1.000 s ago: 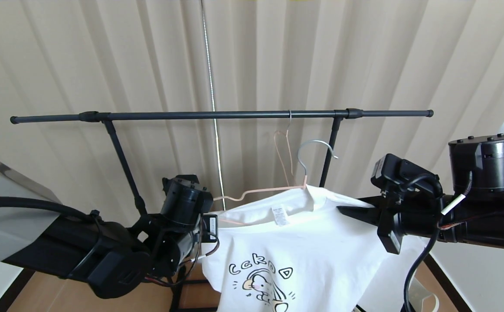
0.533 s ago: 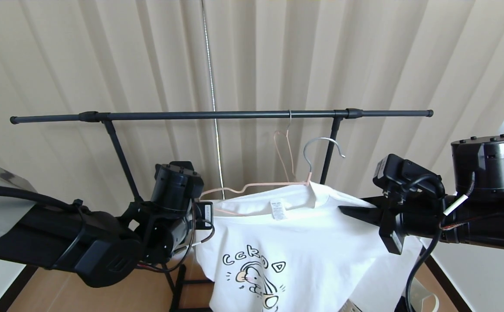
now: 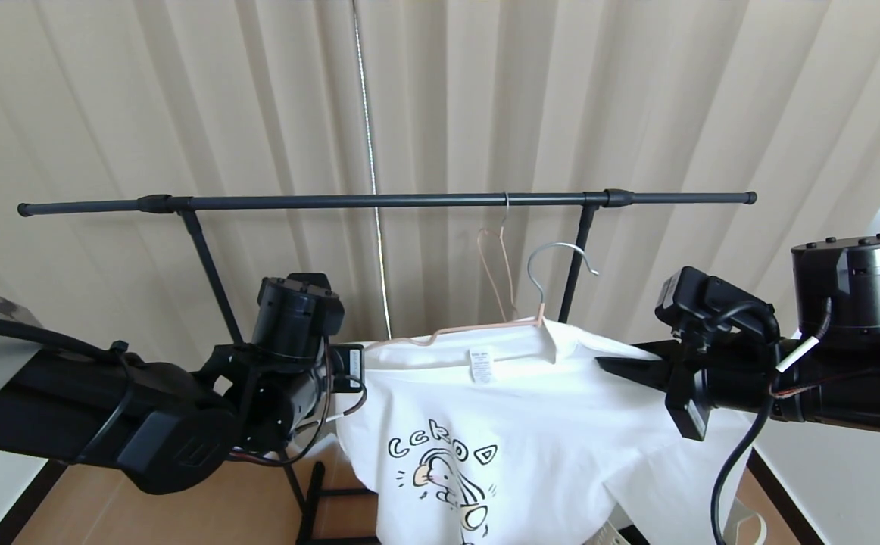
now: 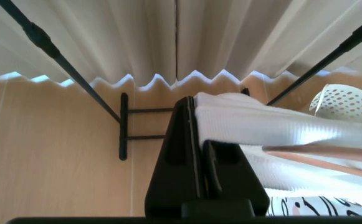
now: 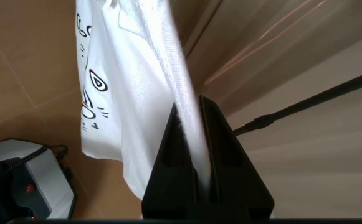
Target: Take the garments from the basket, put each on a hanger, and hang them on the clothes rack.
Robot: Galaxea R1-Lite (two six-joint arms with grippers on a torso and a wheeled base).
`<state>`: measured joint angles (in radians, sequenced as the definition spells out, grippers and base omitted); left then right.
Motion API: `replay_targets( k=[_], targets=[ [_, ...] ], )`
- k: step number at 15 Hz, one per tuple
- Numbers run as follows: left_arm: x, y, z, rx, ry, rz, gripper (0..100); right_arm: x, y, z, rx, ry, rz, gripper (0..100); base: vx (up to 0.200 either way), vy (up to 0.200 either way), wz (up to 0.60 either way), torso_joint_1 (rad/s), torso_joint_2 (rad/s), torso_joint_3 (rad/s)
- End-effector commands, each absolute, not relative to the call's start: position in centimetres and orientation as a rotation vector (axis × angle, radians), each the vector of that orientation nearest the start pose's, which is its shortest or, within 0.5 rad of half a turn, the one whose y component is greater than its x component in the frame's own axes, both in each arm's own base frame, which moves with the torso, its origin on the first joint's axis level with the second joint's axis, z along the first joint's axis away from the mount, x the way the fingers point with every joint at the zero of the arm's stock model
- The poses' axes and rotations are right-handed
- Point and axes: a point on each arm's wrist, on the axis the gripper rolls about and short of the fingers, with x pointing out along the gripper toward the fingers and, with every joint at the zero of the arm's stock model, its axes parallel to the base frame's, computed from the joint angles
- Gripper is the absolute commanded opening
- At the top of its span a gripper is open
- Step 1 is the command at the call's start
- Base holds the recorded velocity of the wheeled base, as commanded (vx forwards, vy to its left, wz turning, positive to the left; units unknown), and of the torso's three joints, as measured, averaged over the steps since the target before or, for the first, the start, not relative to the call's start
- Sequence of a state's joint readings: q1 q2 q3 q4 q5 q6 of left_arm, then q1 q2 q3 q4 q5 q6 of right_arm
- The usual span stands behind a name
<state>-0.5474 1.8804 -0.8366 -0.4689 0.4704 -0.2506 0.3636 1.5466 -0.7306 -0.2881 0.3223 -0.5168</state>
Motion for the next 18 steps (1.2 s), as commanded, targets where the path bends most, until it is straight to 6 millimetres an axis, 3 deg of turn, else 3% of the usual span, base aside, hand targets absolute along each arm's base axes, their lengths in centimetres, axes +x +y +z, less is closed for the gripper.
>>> replay_targets(
  k=[1,4,8,15,18],
  targets=[
    [27.8,-17.0,13.6,0.04,0.457,-0.058,0,23.8,9.9,17.1,-0.496,0.361,0.798,0,0.0,0.0,0.0,0.0,0.0,0.0],
    [26.3,-18.3,15.4,0.073,0.404,-0.133,0,24.2,10.1,16.8,-0.497,0.368,0.8,0,0.0,0.0,0.0,0.0,0.0,0.0],
    [24.4,-20.1,15.9,0.116,0.387,-0.218,0,25.1,10.5,16.1,-0.475,0.356,0.788,0,0.0,0.0,0.0,0.0,0.0,0.0],
    [23.1,-21.3,16.8,0.144,0.356,-0.285,0,25.1,11.4,15.6,-0.481,0.378,0.781,0,0.0,0.0,0.0,0.0,0.0,0.0],
    [23.3,-21.0,16.9,0.169,0.349,-0.272,0,25.1,11.3,15.5,-0.505,0.396,0.722,0,0.0,0.0,0.0,0.0,0.0,0.0]
  ],
)
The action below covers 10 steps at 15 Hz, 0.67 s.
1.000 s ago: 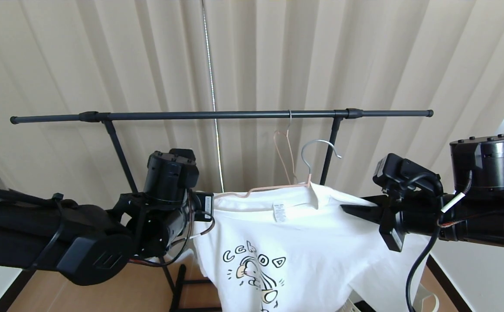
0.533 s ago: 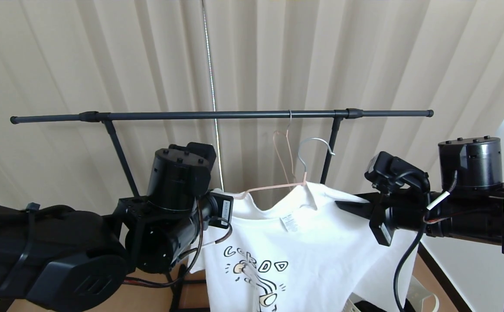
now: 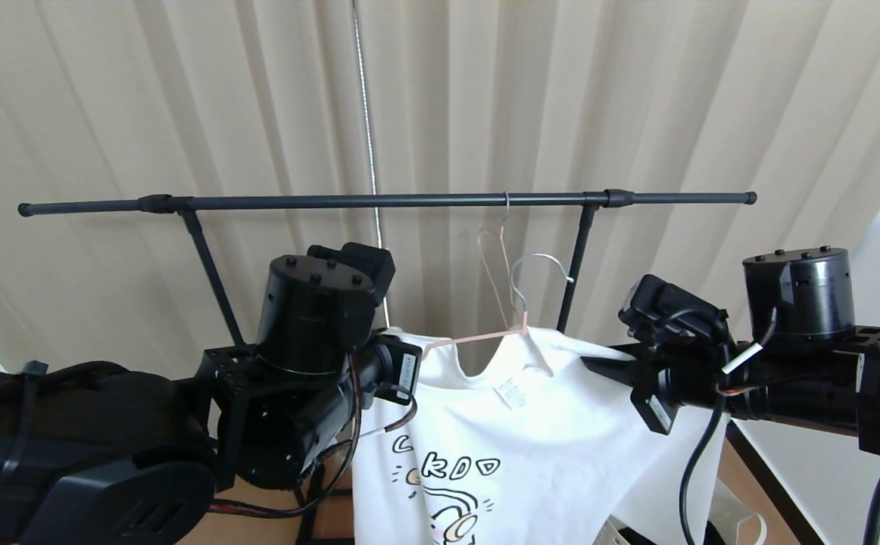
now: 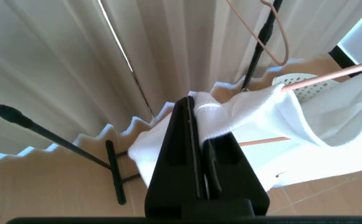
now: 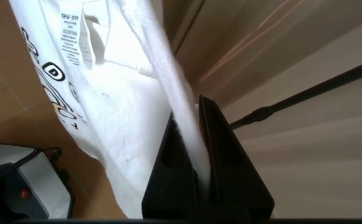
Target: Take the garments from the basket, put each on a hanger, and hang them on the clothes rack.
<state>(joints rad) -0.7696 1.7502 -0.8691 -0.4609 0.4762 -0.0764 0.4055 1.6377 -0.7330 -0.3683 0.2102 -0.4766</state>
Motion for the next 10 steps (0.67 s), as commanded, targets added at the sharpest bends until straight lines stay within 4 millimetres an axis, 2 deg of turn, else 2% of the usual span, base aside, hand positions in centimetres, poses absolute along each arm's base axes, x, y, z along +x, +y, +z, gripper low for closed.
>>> replay_targets(
  k=[1,3,5,7,10],
  targets=[
    [24.2,-20.0,16.8,0.173,0.351,-0.223,0,24.8,11.2,15.9,-0.507,0.381,0.712,0,0.0,0.0,0.0,0.0,0.0,0.0],
    [25.2,-18.7,16.7,0.19,0.358,-0.172,0,24.4,10.6,17.0,-0.502,0.34,0.69,0,0.0,0.0,0.0,0.0,0.0,0.0],
    [25.4,-18.3,16.5,0.206,0.363,-0.161,0,24.4,10.1,17.6,-0.497,0.318,0.667,0,0.0,0.0,0.0,0.0,0.0,0.0],
    [25.3,-18.4,16.6,0.212,0.361,-0.167,0,24.5,10.0,17.6,-0.498,0.315,0.661,0,0.0,0.0,0.0,0.0,0.0,0.0],
    [24.5,-19.8,16.9,0.254,0.341,-0.225,0,24.6,10.1,17.3,-0.503,0.333,0.648,0,0.0,0.0,0.0,0.0,0.0,0.0]
  ],
)
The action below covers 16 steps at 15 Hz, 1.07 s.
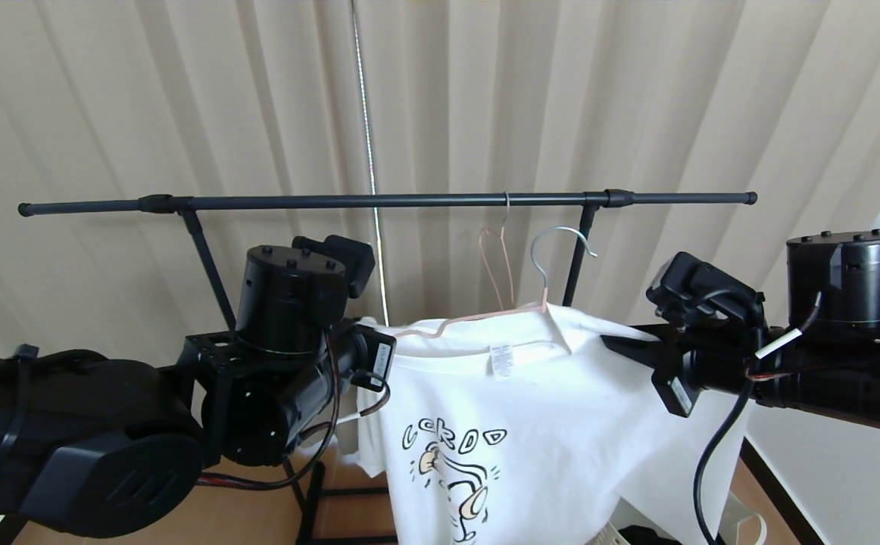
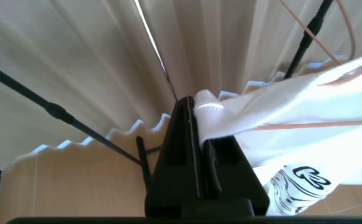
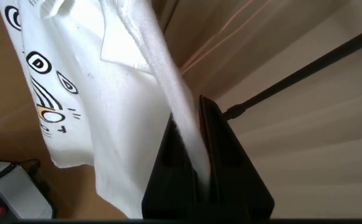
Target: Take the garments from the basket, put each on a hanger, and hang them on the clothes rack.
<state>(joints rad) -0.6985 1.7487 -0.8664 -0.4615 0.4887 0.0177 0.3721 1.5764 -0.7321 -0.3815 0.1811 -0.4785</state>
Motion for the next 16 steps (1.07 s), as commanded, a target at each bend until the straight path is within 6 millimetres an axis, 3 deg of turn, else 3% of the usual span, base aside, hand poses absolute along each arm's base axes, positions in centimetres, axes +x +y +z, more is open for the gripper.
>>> replay_targets(
  k=[1,5,16],
  targets=[
    [24.1,-20.5,17.1,0.253,0.331,-0.248,0,24.8,10.3,17.0,-0.506,0.343,0.654,0,0.0,0.0,0.0,0.0,0.0,0.0],
    [23.0,-22.1,18.0,0.261,0.322,-0.307,0,25.7,11.8,15.3,-0.531,0.355,0.636,0,0.0,0.0,0.0,0.0,0.0,0.0],
    [21.9,-23.6,20.3,0.235,0.273,-0.364,0,26.6,14.7,11.8,-0.586,0.384,0.608,0,0.0,0.0,0.0,0.0,0.0,0.0]
  ],
)
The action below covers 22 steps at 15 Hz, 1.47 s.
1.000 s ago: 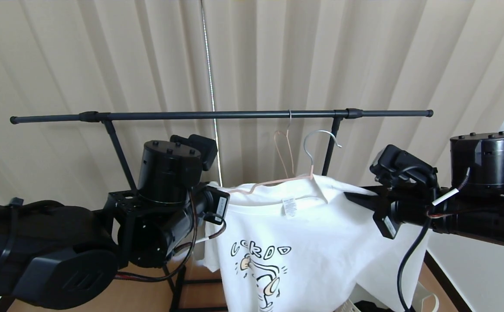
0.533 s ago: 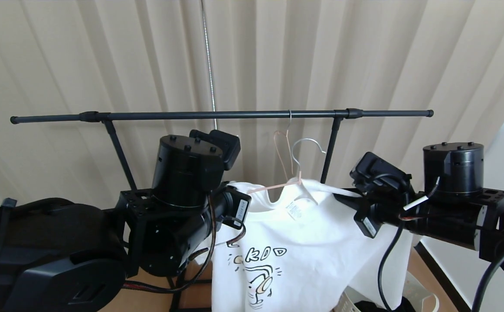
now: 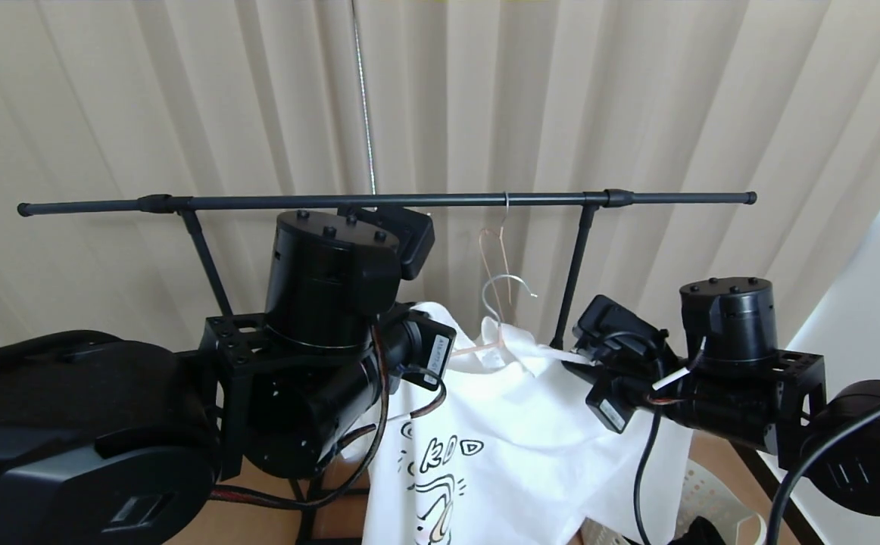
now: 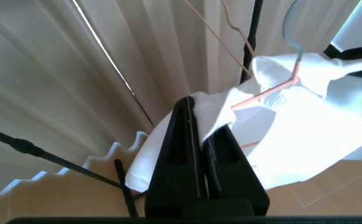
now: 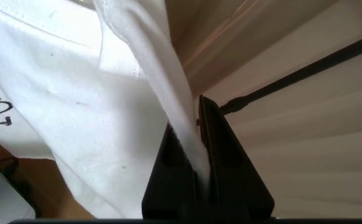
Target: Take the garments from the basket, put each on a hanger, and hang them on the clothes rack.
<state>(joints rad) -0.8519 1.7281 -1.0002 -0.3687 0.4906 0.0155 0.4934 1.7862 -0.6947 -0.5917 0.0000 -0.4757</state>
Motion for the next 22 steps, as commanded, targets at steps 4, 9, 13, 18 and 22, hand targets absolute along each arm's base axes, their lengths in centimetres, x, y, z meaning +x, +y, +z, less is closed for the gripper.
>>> replay_targets(
  k=[4,9,13,18,22],
  targets=[
    [21.4,-24.3,21.0,0.226,0.256,-0.391,0,26.6,16.0,10.8,-0.59,0.376,0.622,0,0.0,0.0,0.0,0.0,0.0,0.0],
    [21.2,-24.5,20.9,0.228,0.261,-0.396,0,26.7,16.9,12.0,-0.427,0.288,0.609,0,0.0,0.0,0.0,0.0,0.0,0.0],
    [21.2,-24.4,20.8,0.222,0.267,-0.394,0,27.1,17.1,13.1,-0.335,0.189,0.61,0,0.0,0.0,0.0,0.0,0.0,0.0],
    [21.3,-24.4,20.6,0.221,0.272,-0.391,0,27.4,16.8,13.8,-0.25,0.171,0.631,0,0.0,0.0,0.0,0.0,0.0,0.0],
    [21.2,-24.4,20.3,0.225,0.28,-0.394,0,27.7,16.9,14.6,-0.176,0.116,0.629,0,0.0,0.0,0.0,0.0,0.0,0.0]
  ],
)
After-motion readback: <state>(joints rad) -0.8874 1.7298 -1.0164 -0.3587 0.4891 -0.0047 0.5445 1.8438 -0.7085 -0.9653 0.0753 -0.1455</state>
